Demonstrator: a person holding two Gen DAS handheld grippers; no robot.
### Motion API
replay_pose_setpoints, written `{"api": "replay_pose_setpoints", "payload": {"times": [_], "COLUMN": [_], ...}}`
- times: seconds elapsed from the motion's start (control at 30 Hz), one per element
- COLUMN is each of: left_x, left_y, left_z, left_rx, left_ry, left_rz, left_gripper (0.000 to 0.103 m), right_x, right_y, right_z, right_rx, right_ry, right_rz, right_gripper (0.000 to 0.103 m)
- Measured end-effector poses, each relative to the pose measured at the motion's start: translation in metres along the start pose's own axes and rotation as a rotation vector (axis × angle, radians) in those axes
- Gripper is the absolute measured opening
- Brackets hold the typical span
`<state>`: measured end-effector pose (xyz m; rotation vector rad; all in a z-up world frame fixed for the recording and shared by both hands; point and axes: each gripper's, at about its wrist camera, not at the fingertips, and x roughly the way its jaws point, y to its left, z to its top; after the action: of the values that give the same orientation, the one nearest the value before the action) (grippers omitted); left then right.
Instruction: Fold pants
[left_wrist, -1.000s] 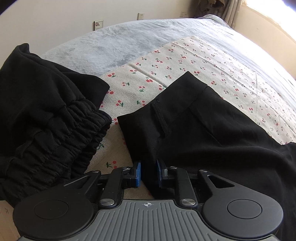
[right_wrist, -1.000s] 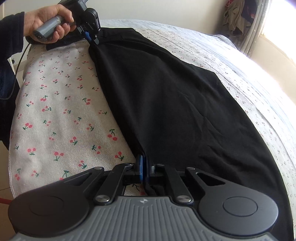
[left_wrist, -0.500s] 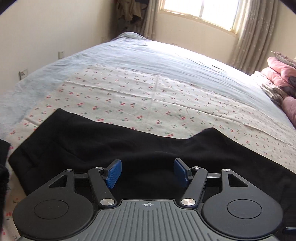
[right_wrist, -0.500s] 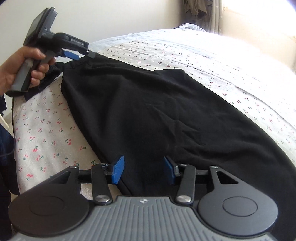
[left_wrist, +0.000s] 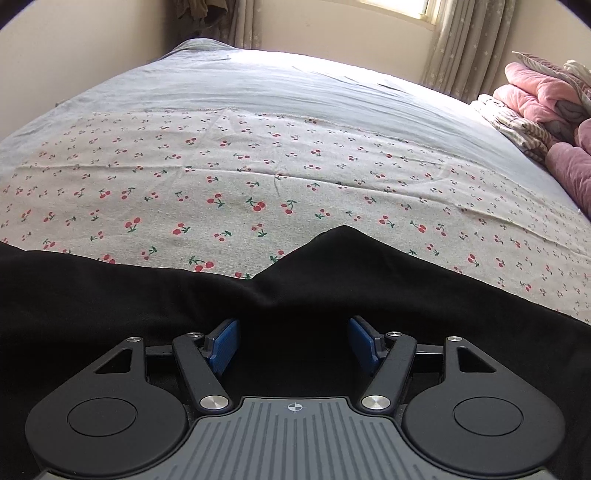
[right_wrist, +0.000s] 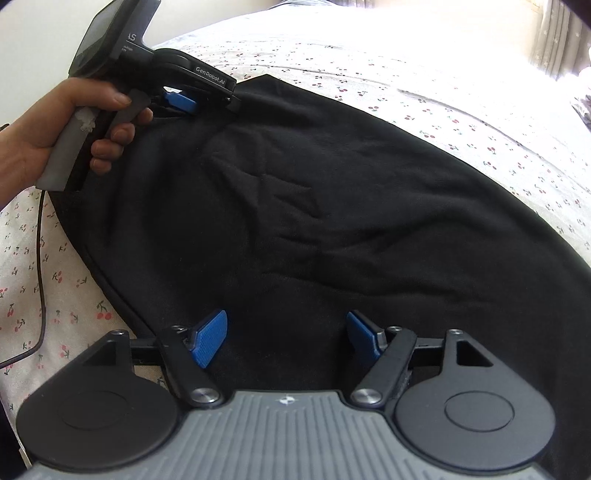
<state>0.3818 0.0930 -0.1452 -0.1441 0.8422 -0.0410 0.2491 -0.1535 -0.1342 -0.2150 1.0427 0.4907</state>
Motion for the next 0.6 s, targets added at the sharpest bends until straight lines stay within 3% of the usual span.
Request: {"api": "replay_pose_setpoints", "payload": {"times": [0.13,0.23,0.27,0.37,0.47,0.6], "left_x": [-0.006,-0.018,-0.019,-0.012,-0.019,-0.028], "left_y": [-0.006,0.001,0.002,-0.001,0.007,0.035], "left_z": [-0.003,-0.003,-0.004,-0.006,-0.009,-0.012], "left_rx": [0.068,-0.028,-0.048,-0.008,0.022,-0.051], "left_ry": [0.0,-0.019,-0.017,0.079,0.065,0.063], "left_rz": [-0.027,-0.153,-0.163,-0.036,-0.035,-0.073], "left_gripper": [0.07,0.071,0.073,0.077,0.078,0.078], "right_x": [-0.008,-0.023,-0.023,-0.014,-0.013,-0.031], "right_y": [0.008,0.002,0.0,-0.012,-0.027,-0.073], "right_z": [0.0,0.003,0.004,0.004,-0.006,-0.022], "right_rx": [-0.031,-0.014,-0.002,0.032,-0.061,0.043], "right_ry": [-0.015,-0.105,-0.116,-0.067,-0.046,-0.037], "right_rz": [-0.013,0.002,-0.002,-0.046,-0.051,-0.09], "right_gripper": [0.064,0.064,0.064,0.064,0.064,0.064]}}
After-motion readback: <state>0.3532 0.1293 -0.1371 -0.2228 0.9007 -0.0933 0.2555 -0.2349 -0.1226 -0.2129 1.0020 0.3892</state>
